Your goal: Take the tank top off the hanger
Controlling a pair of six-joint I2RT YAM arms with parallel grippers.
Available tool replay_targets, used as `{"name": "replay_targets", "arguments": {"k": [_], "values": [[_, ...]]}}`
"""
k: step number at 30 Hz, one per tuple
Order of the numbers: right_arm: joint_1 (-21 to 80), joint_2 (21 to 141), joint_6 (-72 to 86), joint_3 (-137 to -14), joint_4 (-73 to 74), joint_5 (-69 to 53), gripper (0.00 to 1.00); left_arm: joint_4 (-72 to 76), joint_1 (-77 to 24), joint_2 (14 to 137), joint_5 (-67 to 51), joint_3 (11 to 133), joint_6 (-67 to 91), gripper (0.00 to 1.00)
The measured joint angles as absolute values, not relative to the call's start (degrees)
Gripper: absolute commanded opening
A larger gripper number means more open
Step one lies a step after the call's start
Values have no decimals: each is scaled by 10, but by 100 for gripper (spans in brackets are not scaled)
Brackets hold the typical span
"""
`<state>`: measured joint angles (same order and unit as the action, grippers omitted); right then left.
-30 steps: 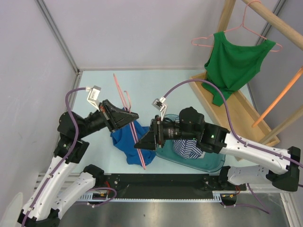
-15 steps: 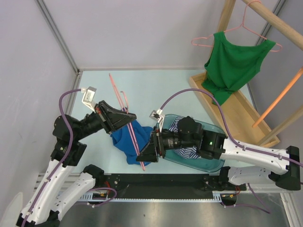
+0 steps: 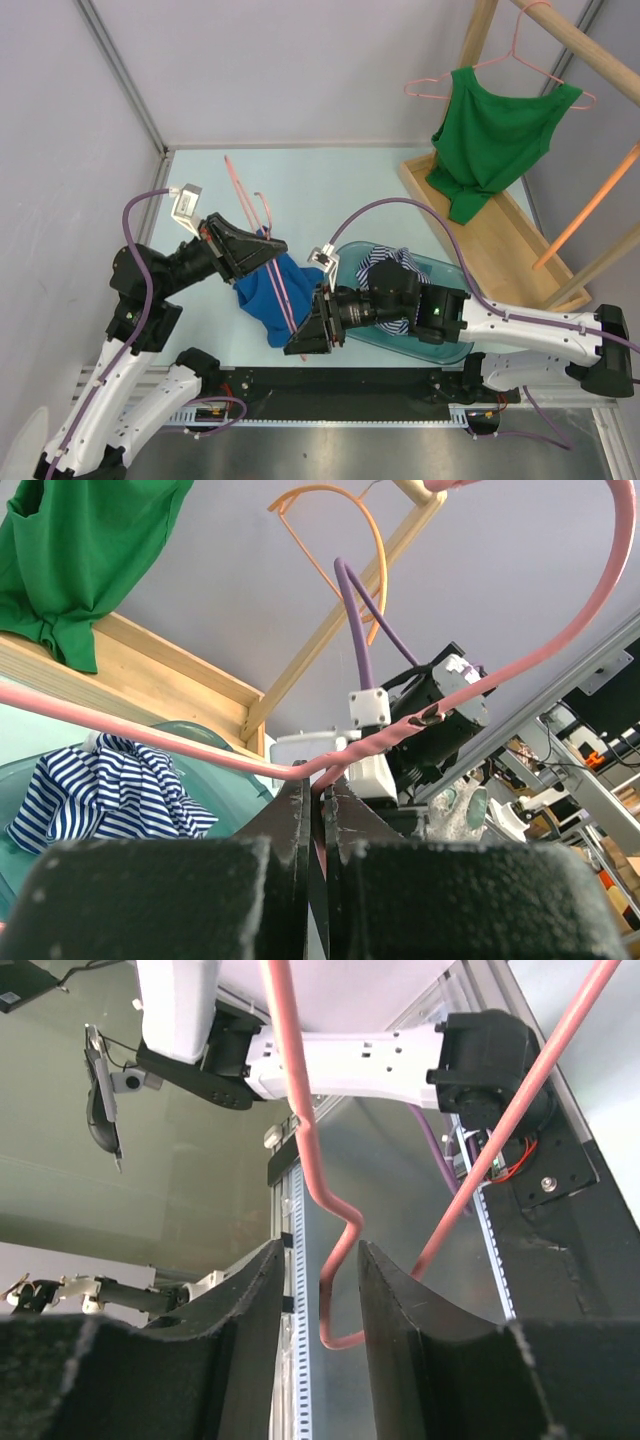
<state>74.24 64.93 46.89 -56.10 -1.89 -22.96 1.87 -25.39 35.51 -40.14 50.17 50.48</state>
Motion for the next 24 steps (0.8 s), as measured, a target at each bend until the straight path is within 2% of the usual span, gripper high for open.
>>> {"name": "replay_targets", "arguments": {"k": [2,5,6,7,9,10,11,13,14,17,24], "values": [[745,649,472,-554,-22,-230,32,17,-254,355,-399,502,505,0],[749,649,481,-546,-32,-230,19,13,-254,355,-393,502,505,0],[750,649,483,-545,-36,-230,5,11,-254,355,-392,503,505,0],[751,649,486,-544,-40,-230,0,10,-254,355,-392,503,504,0],[752,649,495,-543,-44,-228,0,7,-254,355,-391,505,504,3],[752,649,495,-543,-44,-227,0,3,-254,355,-390,507,503,12],[752,649,498,-542,-46,-224,0,-5,-254,356,-389,511,499,38],[753,649,502,-542,-48,-213,0,-26,-254,357,-381,523,481,64],[753,649,506,-542,-48,-204,0,-41,-254,358,-376,530,471,69],[753,645,514,-543,-35,-167,0,-84,-254,356,-356,548,441,74],[714,642,544,-605,43,-55,0,-171,-254,323,-311,568,384,75]]}}
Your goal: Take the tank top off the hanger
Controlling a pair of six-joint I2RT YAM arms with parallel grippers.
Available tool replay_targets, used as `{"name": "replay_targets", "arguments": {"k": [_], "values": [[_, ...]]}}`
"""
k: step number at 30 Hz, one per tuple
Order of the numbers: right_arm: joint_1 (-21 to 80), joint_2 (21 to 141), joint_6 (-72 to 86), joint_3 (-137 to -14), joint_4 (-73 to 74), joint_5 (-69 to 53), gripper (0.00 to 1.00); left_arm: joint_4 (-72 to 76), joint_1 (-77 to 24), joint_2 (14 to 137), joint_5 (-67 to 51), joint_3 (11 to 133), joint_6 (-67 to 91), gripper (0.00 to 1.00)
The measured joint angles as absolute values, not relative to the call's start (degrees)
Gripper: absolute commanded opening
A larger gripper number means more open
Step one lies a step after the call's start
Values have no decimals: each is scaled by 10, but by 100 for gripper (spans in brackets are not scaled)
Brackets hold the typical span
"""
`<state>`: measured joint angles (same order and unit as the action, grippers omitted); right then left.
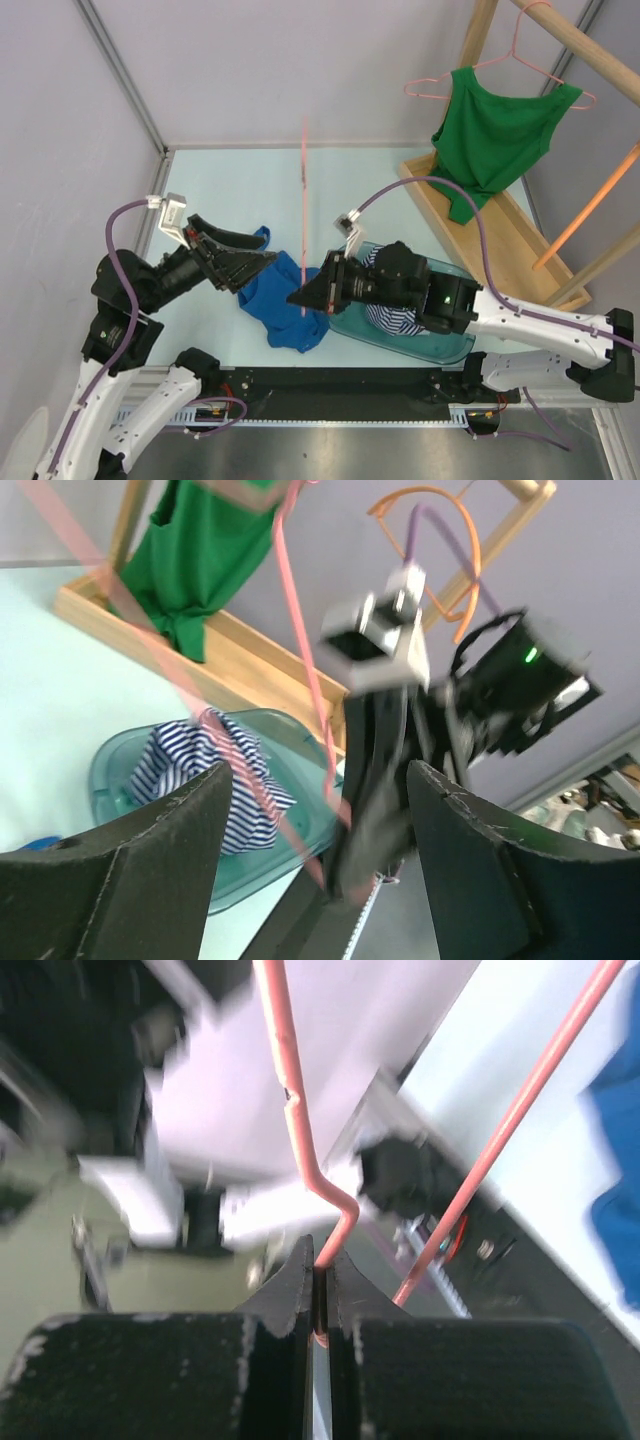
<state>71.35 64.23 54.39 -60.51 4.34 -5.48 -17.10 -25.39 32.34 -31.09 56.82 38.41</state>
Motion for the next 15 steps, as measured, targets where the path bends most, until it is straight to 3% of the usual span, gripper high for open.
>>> {"name": "replay_targets", "arguments": {"k": [7,15], "values": [[688,641,600,-712,146,133,0,-237,-254,282,-272,568,353,75],[701,631,677,-728,213,294,0,-274,-254,276,-256,571,337,75]]}}
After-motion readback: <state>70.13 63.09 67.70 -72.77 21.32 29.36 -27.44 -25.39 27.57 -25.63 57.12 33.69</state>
